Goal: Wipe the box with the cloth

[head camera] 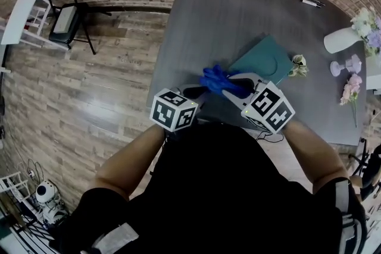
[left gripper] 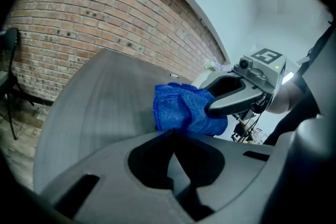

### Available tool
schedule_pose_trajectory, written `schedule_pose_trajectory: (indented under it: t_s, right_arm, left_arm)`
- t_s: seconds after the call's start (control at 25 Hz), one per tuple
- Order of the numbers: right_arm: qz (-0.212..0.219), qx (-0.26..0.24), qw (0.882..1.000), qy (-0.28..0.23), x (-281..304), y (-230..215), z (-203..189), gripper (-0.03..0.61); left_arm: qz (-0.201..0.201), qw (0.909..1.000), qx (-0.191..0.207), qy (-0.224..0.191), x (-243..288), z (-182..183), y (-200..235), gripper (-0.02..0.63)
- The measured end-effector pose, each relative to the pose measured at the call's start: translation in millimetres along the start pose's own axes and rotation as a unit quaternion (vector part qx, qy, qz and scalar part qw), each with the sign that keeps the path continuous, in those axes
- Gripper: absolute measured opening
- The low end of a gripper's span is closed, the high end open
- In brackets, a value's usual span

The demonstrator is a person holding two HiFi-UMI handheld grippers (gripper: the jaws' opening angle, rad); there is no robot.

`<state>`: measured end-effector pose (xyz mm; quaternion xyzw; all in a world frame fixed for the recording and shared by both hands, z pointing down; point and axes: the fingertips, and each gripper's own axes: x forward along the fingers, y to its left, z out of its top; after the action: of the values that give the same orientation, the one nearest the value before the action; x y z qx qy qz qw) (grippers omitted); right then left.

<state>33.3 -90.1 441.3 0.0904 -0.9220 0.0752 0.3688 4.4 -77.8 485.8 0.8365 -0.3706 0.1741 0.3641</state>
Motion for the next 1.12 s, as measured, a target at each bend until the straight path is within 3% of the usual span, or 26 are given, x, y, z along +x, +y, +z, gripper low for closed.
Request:
schedule_pose_trajectory:
  t_s: [0.12, 0.24, 0.32, 0.44, 0.52, 0.6, 0.72, 0.92, 1.04, 1.12]
  right_arm:
    - [-0.016, 0.028, 0.999, -0.010, -9.4, -25.2, -12.2, 0.097]
    - [-0.094, 0.060, 0.994, -0.006, -34.1, -90.3, -38.1, 0.097]
    - [-0.164, 0.092, 0.982, 0.006, -61.8, -140.4, -61.7, 0.097]
    - [-0.279, 0.096, 0.954, 0.052, -113.9, -194.2, -99.5, 0.097]
    - [-0.324, 0.083, 0.939, 0.075, -136.3, -203.9, -112.8, 0.097]
    - [-0.343, 0.061, 0.933, 0.088, -141.8, -197.1, -115.1, 0.097]
    - [-0.329, 0.028, 0.940, 0.088, -126.4, -162.9, -106.1, 0.097]
    - [-0.233, 0.014, 0.971, 0.058, -76.8, -67.1, -80.7, 0.097]
    - [-0.167, 0.043, 0.985, 0.029, -59.1, -14.9, -64.9, 0.097]
    - [-0.133, 0.090, 0.987, -0.002, -56.7, 2.5, -56.6, 0.097]
  left_arm:
    - [0.013, 0.9999, -0.009, 0.002, -2.7, -7.5, 2.0, 0.006]
    - [0.016, 0.9998, -0.013, 0.001, -1.5, -10.2, 0.8, 0.006]
    - [0.012, 0.9999, -0.010, 0.002, 1.3, -10.0, -3.4, 0.008]
    - [0.000, 1.0000, 0.001, 0.006, 7.1, -8.9, -11.5, 0.008]
    - [-0.006, 0.9999, 0.005, 0.010, 9.7, -8.4, -13.0, 0.006]
    - [-0.012, 0.9998, 0.007, 0.015, 12.1, -7.7, -12.4, 0.006]
    - [-0.023, 0.9995, 0.016, 0.017, 15.8, -3.0, -13.3, 0.008]
    - [-0.029, 0.9992, 0.028, 0.003, 17.9, 17.9, -6.4, 0.006]
    - [-0.031, 0.9989, 0.036, -0.006, 17.3, 32.2, -1.0, 0.006]
    - [-0.033, 0.9985, 0.041, -0.011, 16.3, 39.4, 1.4, 0.006]
